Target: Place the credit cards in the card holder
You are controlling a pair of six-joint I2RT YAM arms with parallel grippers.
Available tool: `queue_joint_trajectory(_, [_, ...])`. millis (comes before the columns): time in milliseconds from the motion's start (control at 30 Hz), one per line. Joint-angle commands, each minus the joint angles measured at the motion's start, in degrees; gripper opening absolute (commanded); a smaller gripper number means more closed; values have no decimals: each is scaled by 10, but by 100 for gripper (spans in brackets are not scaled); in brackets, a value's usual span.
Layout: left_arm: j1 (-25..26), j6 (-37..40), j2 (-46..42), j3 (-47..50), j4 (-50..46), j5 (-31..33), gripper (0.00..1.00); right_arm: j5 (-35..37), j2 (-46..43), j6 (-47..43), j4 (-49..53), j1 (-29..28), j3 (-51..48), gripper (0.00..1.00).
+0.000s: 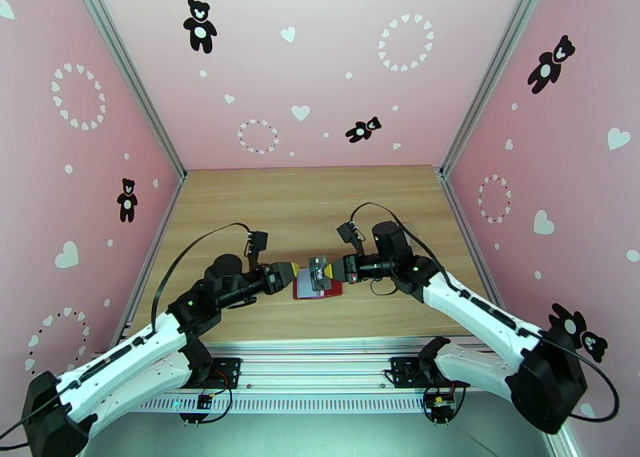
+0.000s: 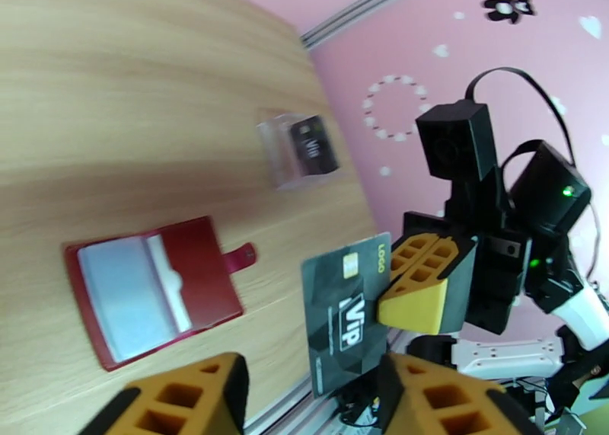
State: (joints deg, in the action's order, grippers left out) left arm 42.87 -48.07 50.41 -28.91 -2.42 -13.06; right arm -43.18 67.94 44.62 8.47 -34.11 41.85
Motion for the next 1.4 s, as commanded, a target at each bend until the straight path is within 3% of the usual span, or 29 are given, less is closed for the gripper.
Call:
queue_joint_trajectory(0, [-6, -1, 85, 15, -8, -9, 43, 49, 45, 8, 26, -2, 8, 0])
queue_joint_trajectory(300, [-14, 11, 262, -26, 46, -2, 32, 103, 135, 14, 23, 19, 16, 0])
queue_joint_trajectory(433, [-13, 8, 306, -33, 68, -4, 27, 87, 173, 29, -8, 26, 19, 0])
queue_joint_trajectory(800, [-14, 4, 344, -25, 61, 33, 18, 71, 233, 52, -65, 29, 19, 0])
queue_joint_trajectory(1367, [-13, -3, 375, -12, 77, 34, 15, 62, 255, 60, -93, 29, 4, 0])
